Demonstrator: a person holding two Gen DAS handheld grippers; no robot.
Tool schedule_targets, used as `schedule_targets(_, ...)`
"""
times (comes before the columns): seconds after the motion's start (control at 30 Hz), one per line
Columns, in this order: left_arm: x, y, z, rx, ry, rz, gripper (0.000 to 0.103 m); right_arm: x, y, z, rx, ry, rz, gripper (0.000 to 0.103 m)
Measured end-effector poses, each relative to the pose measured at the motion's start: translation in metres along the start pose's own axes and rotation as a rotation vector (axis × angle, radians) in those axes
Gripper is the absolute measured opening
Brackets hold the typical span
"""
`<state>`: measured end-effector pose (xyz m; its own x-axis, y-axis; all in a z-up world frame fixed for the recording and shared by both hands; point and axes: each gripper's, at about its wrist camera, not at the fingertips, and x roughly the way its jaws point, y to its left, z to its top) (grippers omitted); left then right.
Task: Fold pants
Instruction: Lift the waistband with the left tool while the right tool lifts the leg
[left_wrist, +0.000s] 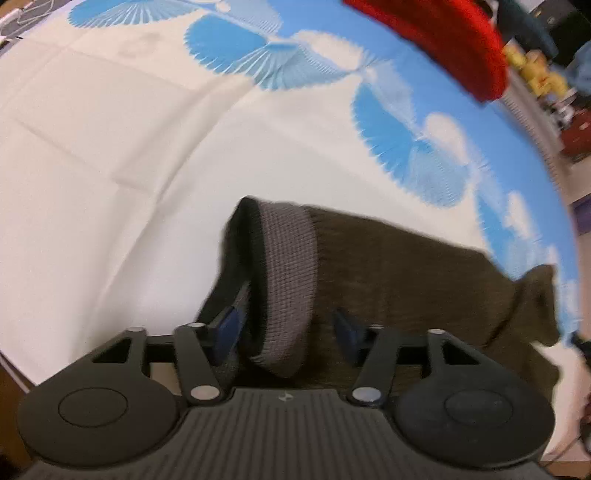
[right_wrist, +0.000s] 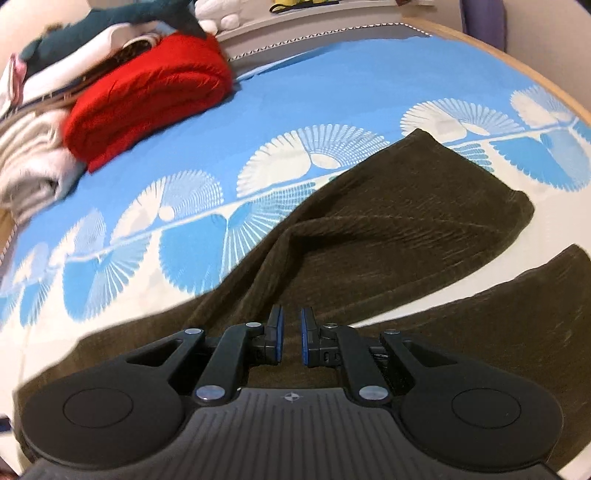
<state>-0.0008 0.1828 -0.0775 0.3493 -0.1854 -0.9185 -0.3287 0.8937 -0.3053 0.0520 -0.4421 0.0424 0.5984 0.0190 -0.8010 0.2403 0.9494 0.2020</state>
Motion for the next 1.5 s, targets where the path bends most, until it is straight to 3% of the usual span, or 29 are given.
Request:
schedule_targets(0.07, 0.007, -0.002, 0.004, 0.014, 0.016, 0.039, 0.065, 0.006, 0.002, 0.003, 0.013, -0.001, 0.025, 0.01)
schedule_targets(0.27, 0.02, -0.016, 0.015, 0.072, 0.058, 0.047, 0.065, 0.042, 0.023, 0.01, 0.028, 0.043, 0.1, 0.013)
schedule_targets(0.37, 0.029, -0.019, 0.017, 0.109, 0.085, 0.065, 0.047, 0.066, 0.037, 0.017, 0.043, 0.079, 0.143, 0.026)
schedule_targets(0.4, 0.03, -0.021, 0.017, 0.122, 0.091, 0.064, 0.039, 0.074, 0.041, 0.019, 0.048, 0.091, 0.151, 0.027)
schedule_targets(0.47, 0.032, -0.024, 0.017, 0.152, 0.091, 0.068, 0.034, 0.092, 0.048, 0.022, 0.064, 0.119, 0.164, 0.027)
schedule_targets(0.67, 0.036, -0.029, 0.019, 0.2, 0.088, 0.078, 0.028, 0.139, 0.059, 0.022, 0.06, 0.19, 0.086, 0.029)
schedule_targets(0.83, 0.032, -0.032, 0.019, 0.211, 0.07, 0.074, 0.02, 0.154, 0.062, 0.017, 0.023, 0.201, 0.016, 0.027)
schedule_targets(0.9, 0.029, -0.033, 0.018, 0.211, 0.061, 0.073, 0.019, 0.149, 0.062, 0.017, 0.007, 0.186, 0.007, 0.011)
schedule_targets(1.07, 0.019, -0.035, 0.018, 0.211, 0.016, 0.065, 0.017, 0.107, 0.046, 0.024, 0.029, 0.111, 0.058, 0.008)
schedule_targets(1.23, -0.001, -0.034, 0.013, 0.192, -0.065, 0.039, 0.014, 0.038, 0.016, 0.022, -0.025, 0.033, 0.19, 0.007)
schedule_targets(1.4, -0.027, -0.037, 0.0, 0.275, -0.163, 0.085, 0.013, -0.033, 0.0, -0.016, -0.312, 0.025, 0.382, 0.006)
schedule_targets(1.5, -0.019, -0.033, -0.005, 0.302, -0.114, 0.174, 0.014, -0.044, -0.002, -0.064, -0.551, 0.181, 0.434, 0.007)
